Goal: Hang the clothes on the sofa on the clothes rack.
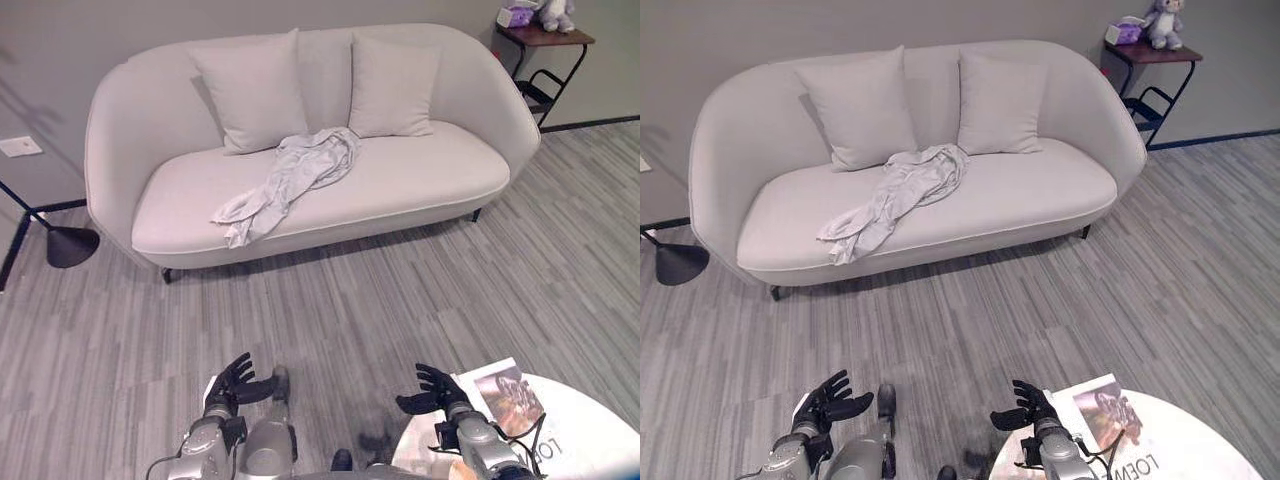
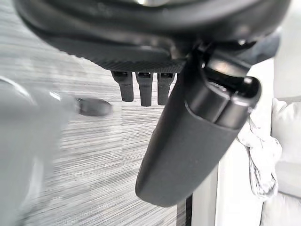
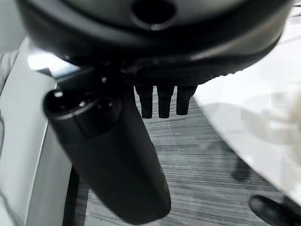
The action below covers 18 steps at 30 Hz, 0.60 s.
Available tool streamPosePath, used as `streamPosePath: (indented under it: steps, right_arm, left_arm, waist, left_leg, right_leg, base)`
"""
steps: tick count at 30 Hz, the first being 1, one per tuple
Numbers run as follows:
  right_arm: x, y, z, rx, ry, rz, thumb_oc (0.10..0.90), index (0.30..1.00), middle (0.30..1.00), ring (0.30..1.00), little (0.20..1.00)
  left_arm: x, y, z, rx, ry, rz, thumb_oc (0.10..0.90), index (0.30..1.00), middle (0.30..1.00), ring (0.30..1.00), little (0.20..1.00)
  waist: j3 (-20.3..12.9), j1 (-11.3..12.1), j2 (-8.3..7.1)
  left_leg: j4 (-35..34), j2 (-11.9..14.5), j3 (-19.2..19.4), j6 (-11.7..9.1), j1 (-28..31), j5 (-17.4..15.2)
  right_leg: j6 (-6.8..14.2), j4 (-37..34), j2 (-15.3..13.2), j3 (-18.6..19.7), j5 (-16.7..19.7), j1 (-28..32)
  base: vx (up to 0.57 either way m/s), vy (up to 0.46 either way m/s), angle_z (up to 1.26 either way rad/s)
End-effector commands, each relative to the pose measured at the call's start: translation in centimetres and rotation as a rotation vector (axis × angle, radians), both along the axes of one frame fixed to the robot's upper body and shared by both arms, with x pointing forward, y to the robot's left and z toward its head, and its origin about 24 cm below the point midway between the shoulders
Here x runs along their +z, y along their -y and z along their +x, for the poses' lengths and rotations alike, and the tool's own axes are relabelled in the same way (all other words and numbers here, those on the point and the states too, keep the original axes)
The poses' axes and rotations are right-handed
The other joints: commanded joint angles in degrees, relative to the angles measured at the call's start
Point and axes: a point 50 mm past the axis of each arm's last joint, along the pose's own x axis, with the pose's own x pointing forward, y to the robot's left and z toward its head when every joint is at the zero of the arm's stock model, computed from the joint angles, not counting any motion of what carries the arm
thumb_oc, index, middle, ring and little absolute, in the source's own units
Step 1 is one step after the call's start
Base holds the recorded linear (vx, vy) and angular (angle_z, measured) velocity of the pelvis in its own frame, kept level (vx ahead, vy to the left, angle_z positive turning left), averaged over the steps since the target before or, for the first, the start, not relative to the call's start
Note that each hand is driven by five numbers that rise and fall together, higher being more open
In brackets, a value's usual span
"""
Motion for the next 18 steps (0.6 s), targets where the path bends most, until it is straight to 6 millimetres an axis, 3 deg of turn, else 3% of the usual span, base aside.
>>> streamPosePath:
  steps: [1,2,5,6,7,8,9,11,12,15,16,17,18]
  right_arm:
    - [3.8,-2.1,5.2,0.141,0.252,0.031,0.800,0.900,0.900,0.900,0.900]
    - [3.8,-2.1,5.2,0.141,0.252,0.031,0.800,0.900,0.900,0.900,0.900]
    - [3.7,-3.6,5.3,0.192,0.248,0.060,0.800,0.900,0.900,0.900,0.900]
    - [3.6,-3.7,5.3,0.205,0.245,0.059,0.800,0.900,0.900,0.900,0.900]
    - [3.7,-3.7,5.3,0.207,0.248,0.060,0.800,0.900,0.900,0.900,0.900]
    - [3.7,-3.6,5.3,0.201,0.252,0.060,0.800,0.900,0.900,0.900,0.900]
    - [3.8,-3.1,5.0,0.176,0.252,0.058,0.800,0.900,0.900,0.900,0.900]
    - [3.7,-2.7,4.8,0.164,0.249,0.051,0.800,0.900,0.900,0.900,0.900]
    - [3.5,-2.2,4.3,0.153,0.235,0.035,0.800,0.900,0.900,0.900,0.900]
    - [3.2,-0.9,3.2,0.109,0.213,0.021,0.800,0.900,0.900,0.900,0.900]
    - [3.2,-0.5,3.1,0.098,0.212,0.015,0.800,0.900,0.900,0.900,0.900]
    - [3.4,0.2,3.0,0.059,0.221,0.008,0.800,0.900,0.900,0.900,0.900]
    - [3.4,0.2,3.0,0.059,0.221,0.008,0.800,0.900,0.900,0.900,0.900]
  left_arm:
    - [2.2,-2.4,1.2,0.054,0.147,0.055,0.800,0.900,0.900,0.900,0.900]
    - [2.2,-2.4,1.2,0.054,0.147,0.055,0.800,0.900,0.900,0.900,0.900]
    - [2.2,-3.4,1.0,0.057,0.133,0.090,0.800,0.900,0.900,0.900,0.900]
    - [2.4,-3.6,1.1,0.057,0.141,0.092,0.800,0.900,0.900,0.900,0.900]
    - [2.6,-3.8,1.3,0.059,0.150,0.096,0.800,0.900,0.900,0.900,0.900]
    - [2.7,-3.9,1.3,0.061,0.152,0.101,0.800,0.900,0.900,0.900,0.900]
    - [3.1,-3.8,1.9,0.051,0.176,0.099,0.800,0.900,0.900,0.900,0.900]
    - [3.2,-3.9,2.1,0.042,0.181,0.104,0.800,0.900,0.900,0.900,0.900]
    - [3.6,-3.6,2.5,0.026,0.200,0.102,0.800,0.900,0.900,0.900,0.900]
    - [4.6,-3.3,3.6,-0.007,0.255,0.107,0.800,0.900,0.900,0.900,0.900]
    - [4.9,-3.1,3.9,-0.019,0.274,0.107,0.800,0.900,0.900,0.900,0.900]
    - [5.4,-2.9,4.6,-0.018,0.302,0.107,0.800,0.900,0.900,0.900,0.900]
    - [5.4,-2.9,4.6,-0.018,0.302,0.107,0.800,0.900,0.900,0.900,0.900]
  waist:
    - [-3.56,4.82,-2.86]
    - [-3.68,4.91,-2.83]
    - [-4.20,7.04,-6.09]
    - [-4.14,7.46,-6.50]
    - [-3.49,7.45,-7.25]
    - [-3.22,7.14,-6.87]
    - [-1.77,5.21,-5.90]
    - [-1.40,4.43,-5.01]
    - [-0.91,3.29,-3.59]
    - [0.29,0.25,-1.57]
    - [0.58,-0.21,-1.40]
    - [1.05,-1.67,-1.74]
    - [1.06,-1.72,-1.70]
  left_leg:
    - [0.66,-1.55,-2.24,0.79,-0.12,4.73]
    - [0.66,-1.45,-2.17,0.77,-0.22,4.76]
    - [2.05,-4.56,-3.37,3.50,1.96,2.53]
    - [2.09,-5.44,-3.75,4.45,3.06,1.32]
    - [2.18,-7.15,-4.25,5.84,4.72,-0.48]
    - [2.13,-7.71,-4.76,6.62,6.13,-1.56]
    - [1.66,-9.43,-7.27,8.72,10.35,-4.07]
    - [1.12,-9.59,-8.23,9.30,12.19,-5.10]
    - [0.65,-9.19,-9.63,9.64,14.19,-6.25]
    - [0.65,-8.05,-12.68,8.90,18.09,-8.72]
    - [0.65,-7.88,-13.62,8.33,19.36,-9.91]
    - [0.65,-7.25,-15.43,6.72,21.69,-12.40]
    - [0.65,-7.20,-15.49,6.70,21.68,-12.36]
  right_leg:
    - [9.17,0.61,-5.79,0.98,-4.46,6.33]
    - [9.15,0.61,-5.74,1.10,-4.40,6.18]
    - [13.13,9.39,-10.39,0.95,2.37,4.30]
    - [14.41,14.23,-11.54,0.70,5.51,2.35]
    - [16.12,21.36,-13.20,1.12,11.49,-0.19]
    - [16.34,27.32,-13.91,1.33,14.89,-2.96]
    - [15.40,38.57,-15.23,2.14,20.54,-7.72]
    - [14.48,41.71,-15.30,2.41,19.62,-9.97]
    - [13.49,45.02,-16.01,1.82,16.63,-14.34]
    - [10.87,36.60,-18.74,-3.52,8.86,-18.39]
    - [10.89,30.61,-19.07,-5.10,7.89,-19.45]
    - [12.60,12.09,-17.32,-4.83,9.53,-19.46]
    - [12.59,11.63,-17.23,-4.96,9.81,-19.23]
  base:
    - [0.59,0.200,-0.65]
    - [0.58,0.214,-0.93]
    - [0.44,0.191,-0.64]
    - [0.40,0.227,0.02]
    - [0.37,0.253,0.28]
    - [0.50,0.340,0.23]
    - [0.34,0.245,0.43]
    - [0.30,0.157,0.64]
    - [0.38,0.133,0.68]
    - [0.40,-0.010,0.64]
    - [0.55,-0.269,1.23]
    - [0.42,-0.240,0.97]
    - [0.43,-0.272,0.66]
